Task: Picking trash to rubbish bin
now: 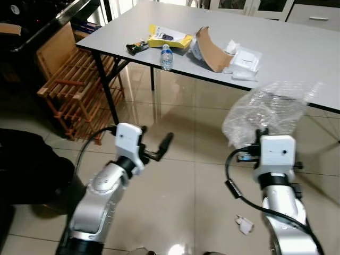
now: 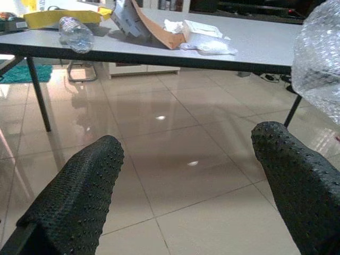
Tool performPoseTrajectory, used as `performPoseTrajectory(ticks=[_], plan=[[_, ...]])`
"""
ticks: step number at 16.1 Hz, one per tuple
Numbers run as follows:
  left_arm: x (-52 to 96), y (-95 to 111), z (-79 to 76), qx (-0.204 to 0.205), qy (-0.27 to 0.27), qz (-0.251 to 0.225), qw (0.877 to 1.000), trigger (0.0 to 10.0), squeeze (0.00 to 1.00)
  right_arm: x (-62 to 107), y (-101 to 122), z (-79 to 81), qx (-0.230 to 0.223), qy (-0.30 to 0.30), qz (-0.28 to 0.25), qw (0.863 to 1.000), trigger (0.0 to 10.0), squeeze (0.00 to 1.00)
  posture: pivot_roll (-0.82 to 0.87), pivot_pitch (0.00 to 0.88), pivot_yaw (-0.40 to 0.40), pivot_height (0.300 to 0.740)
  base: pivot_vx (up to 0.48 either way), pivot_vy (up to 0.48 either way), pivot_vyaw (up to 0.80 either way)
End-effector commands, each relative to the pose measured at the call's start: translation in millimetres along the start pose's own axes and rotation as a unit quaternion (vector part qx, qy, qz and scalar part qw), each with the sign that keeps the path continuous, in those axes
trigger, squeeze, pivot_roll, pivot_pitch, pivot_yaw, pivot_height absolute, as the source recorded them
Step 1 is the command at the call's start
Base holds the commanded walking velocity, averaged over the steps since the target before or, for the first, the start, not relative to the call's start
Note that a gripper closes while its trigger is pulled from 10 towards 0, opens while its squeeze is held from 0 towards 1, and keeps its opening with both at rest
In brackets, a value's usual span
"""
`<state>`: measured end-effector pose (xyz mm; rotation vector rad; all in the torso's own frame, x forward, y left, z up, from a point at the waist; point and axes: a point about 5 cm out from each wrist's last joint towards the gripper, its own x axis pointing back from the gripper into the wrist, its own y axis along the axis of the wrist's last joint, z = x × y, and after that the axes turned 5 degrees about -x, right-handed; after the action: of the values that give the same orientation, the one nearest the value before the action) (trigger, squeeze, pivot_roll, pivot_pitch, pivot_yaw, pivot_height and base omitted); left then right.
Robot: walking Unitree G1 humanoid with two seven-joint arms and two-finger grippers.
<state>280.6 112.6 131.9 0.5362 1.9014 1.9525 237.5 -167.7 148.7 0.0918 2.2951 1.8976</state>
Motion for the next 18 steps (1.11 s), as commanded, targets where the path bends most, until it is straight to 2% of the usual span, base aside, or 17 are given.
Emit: performPoseTrajectory(ticks=[1, 18], plan=[[1.7, 0.5, 5.7, -0.010, 0.007, 0.005, 1.000, 10.0, 0.00, 0.0, -0.1, 2.3, 0.000, 0.000, -0.001, 1.000, 10.0, 0.00, -0.06, 0.101, 0.028, 0.740, 0.000, 0.480, 0.00], [1.0, -1.0, 4.3, -0.012, 0.006, 0.008, 1.000, 10.0, 0.00, -0.8, -2.5, 3.8, 0.006, 0.006, -0.002, 1.000, 10.0, 0.00, -0.05, 0.102, 0.028, 0.740, 0.000, 0.480, 0.00]])
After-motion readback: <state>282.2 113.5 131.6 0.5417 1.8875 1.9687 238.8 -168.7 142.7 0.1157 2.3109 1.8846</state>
